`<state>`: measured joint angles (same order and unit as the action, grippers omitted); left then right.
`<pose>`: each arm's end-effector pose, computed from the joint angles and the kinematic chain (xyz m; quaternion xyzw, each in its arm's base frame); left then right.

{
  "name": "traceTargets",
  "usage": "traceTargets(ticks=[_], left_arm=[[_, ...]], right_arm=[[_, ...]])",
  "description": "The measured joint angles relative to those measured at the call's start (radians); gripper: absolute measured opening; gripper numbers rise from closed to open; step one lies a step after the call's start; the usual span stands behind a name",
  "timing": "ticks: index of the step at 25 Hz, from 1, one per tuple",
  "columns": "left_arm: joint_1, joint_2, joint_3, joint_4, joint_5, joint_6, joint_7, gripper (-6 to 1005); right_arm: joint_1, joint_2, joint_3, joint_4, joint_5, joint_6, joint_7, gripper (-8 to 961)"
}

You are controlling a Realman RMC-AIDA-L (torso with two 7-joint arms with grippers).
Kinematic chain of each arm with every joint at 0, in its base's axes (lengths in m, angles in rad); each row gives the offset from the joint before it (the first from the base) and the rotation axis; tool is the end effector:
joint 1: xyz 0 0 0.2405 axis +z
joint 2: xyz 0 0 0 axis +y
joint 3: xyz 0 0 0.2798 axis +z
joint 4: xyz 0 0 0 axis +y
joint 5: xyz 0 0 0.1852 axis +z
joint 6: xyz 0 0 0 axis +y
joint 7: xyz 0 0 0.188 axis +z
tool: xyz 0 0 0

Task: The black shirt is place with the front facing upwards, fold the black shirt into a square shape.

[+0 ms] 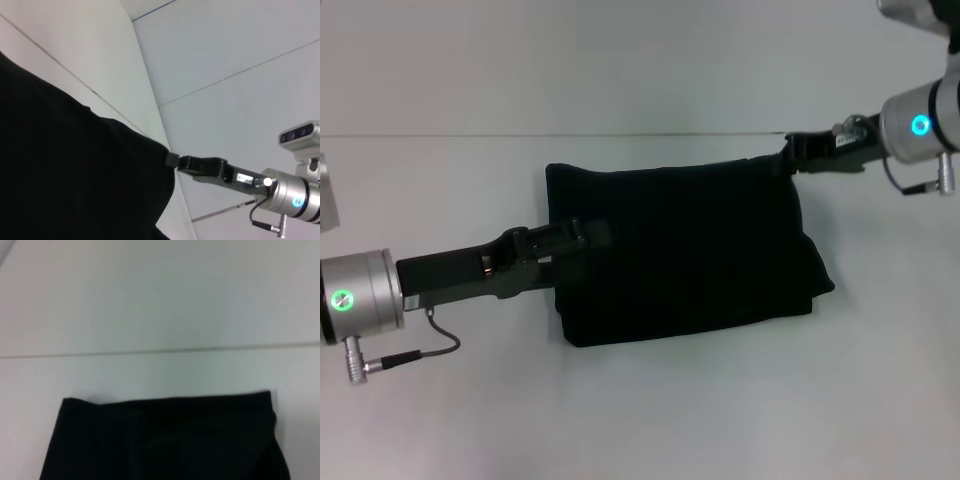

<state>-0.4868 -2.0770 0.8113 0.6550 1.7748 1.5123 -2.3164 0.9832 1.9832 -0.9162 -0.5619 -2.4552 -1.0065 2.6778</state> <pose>-0.2342 0.3405 -0.0446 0.7214 0.6069 0.3336 0.0006 0.2041 0.4860 -0.0411 -0.7909 0.5517 0.0643 0.2569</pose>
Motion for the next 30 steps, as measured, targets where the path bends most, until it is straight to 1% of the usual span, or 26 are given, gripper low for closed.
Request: traceTargets(ticks=[1, 4, 7, 12, 14, 20, 25, 26, 28, 30], left_arm=[[-0.001, 0.0, -0.001, 0.0, 0.0, 0.001, -0.001, 949], [-0.005, 0.0, -0.009, 0.001, -0.001, 0.005, -0.001, 949], [-0.007, -0.001, -0.01, 0.002, -0.001, 0.007, -0.001, 949], [-0.009, -0.001, -0.02, 0.001, -0.002, 0.008, -0.001, 949], [-0.009, -0.002, -0.021, 0.001, -0.002, 0.008, -0.001, 949], [-0.009, -0.004, -0.024, -0.003, -0.002, 0.005, -0.001, 948], [-0.005, -0.006, -0.049, -0.006, -0.003, 0.007, 0.0, 948], [-0.004, -0.006, -0.052, -0.006, -0.003, 0.008, 0.0, 948], [-0.001, -0.005, -0.06, -0.003, -0.003, 0.011, -0.001, 948], [0.001, -0.004, -0.063, -0.003, -0.003, 0.014, -0.002, 948]], right_arm=[[-0.004, 0.0, -0.007, -0.026, 0.0, -0.008, 0.002, 13], [-0.011, 0.003, -0.026, -0.069, -0.002, -0.019, 0.004, 18], [-0.009, 0.007, -0.046, -0.069, -0.026, -0.003, 0.01, 23], [-0.004, 0.025, -0.051, -0.059, -0.123, 0.034, 0.038, 30], [-0.003, 0.029, -0.051, -0.05, -0.137, 0.043, 0.039, 34], [0.002, 0.031, -0.052, -0.018, -0.15, 0.062, 0.035, 43], [0.01, 0.03, -0.052, -0.001, -0.242, 0.087, 0.073, 51], [0.007, 0.027, -0.048, -0.01, -0.253, 0.09, 0.084, 101], [-0.023, 0.019, -0.023, -0.062, -0.216, 0.06, 0.077, 201], [-0.067, 0.01, 0.012, -0.135, -0.114, -0.013, 0.025, 301]])
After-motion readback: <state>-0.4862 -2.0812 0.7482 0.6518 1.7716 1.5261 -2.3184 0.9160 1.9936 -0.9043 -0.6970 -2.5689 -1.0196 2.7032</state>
